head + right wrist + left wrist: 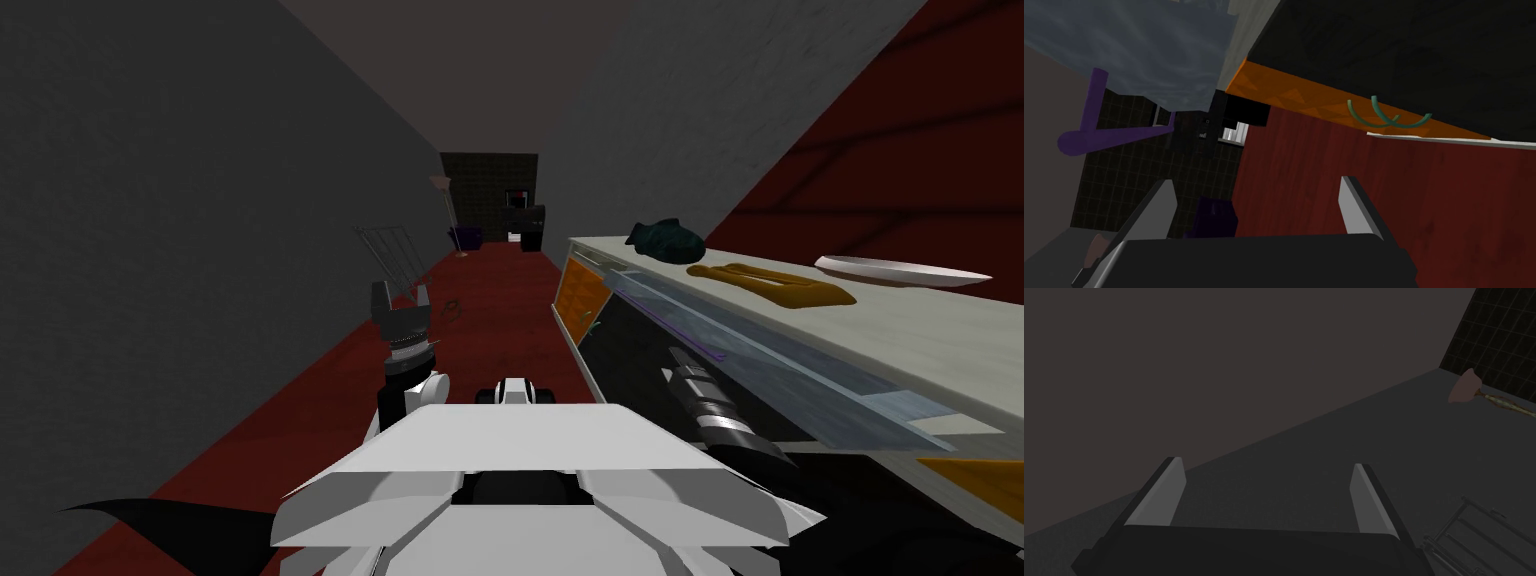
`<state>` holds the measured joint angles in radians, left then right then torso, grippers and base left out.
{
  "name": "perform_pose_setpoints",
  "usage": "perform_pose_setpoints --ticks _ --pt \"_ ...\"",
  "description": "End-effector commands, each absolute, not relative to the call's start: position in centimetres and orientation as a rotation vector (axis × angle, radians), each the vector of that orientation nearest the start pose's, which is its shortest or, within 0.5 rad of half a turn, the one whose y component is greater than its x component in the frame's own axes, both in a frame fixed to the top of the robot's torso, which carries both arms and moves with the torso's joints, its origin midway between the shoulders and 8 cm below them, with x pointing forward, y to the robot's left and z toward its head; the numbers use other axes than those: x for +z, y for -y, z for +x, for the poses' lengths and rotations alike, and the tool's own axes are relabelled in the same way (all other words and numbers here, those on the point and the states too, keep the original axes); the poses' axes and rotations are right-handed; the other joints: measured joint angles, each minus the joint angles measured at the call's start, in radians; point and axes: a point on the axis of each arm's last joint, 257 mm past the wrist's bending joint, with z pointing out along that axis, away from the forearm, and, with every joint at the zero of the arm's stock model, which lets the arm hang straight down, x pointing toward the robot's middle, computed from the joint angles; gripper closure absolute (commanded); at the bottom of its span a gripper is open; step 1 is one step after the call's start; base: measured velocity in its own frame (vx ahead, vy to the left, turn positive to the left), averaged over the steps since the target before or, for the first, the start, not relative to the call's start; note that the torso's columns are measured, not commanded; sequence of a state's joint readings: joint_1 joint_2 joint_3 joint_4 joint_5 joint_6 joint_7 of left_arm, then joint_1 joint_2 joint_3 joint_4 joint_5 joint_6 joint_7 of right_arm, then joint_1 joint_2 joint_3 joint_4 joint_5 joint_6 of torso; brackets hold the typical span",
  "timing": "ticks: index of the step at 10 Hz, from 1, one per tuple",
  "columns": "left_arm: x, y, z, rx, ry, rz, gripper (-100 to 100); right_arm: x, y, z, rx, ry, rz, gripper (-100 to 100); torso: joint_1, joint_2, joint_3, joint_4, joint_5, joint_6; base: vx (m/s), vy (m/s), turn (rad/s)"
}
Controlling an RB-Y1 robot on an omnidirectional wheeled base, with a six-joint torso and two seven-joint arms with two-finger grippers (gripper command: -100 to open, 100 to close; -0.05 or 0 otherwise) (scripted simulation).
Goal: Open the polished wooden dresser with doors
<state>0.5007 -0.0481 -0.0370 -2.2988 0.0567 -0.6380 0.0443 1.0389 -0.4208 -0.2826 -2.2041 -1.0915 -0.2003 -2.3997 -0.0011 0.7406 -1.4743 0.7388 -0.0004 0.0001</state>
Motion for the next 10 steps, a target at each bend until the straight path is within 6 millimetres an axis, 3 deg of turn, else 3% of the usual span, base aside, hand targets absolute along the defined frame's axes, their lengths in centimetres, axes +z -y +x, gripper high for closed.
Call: perform_pose_setpoints --ticks 1,8,9,10 --pt "5.7 -27.7 31.4 -1.44 -0.41 -0.617 0 -17.3 49.4 23.2 -1.659 -1.436 -1.382 -100 0.0 0.0 0.0 0.0 0.0 0.0 0.021 0.007 -0.062" --pt "5.6 -27.7 31.4 -1.44 -0.41 -0.617 0 -13.4 49.2 22.2 -1.638 -1.405 -1.399 -100 0.001 -0.002 -0.001 -0.001 0.0 0.0 0.041 0.009 -0.048" --pt "5.6 -27.7 31.4 -1.44 -0.41 -0.617 0 -13.7 49.3 22.3 -1.642 -1.408 -1.397 -100 0.001 -0.002 -0.001 -0.001 0.0 0.0 0.015 0.002 -0.01" --pt "5.7 -27.7 31.4 -1.44 -0.41 -0.617 0 -13.7 49.3 22.3 -1.641 -1.408 -1.397 0 0.001 -0.002 -0.001 -0.001 0.0 0.0 0.0 0.0 0.0"
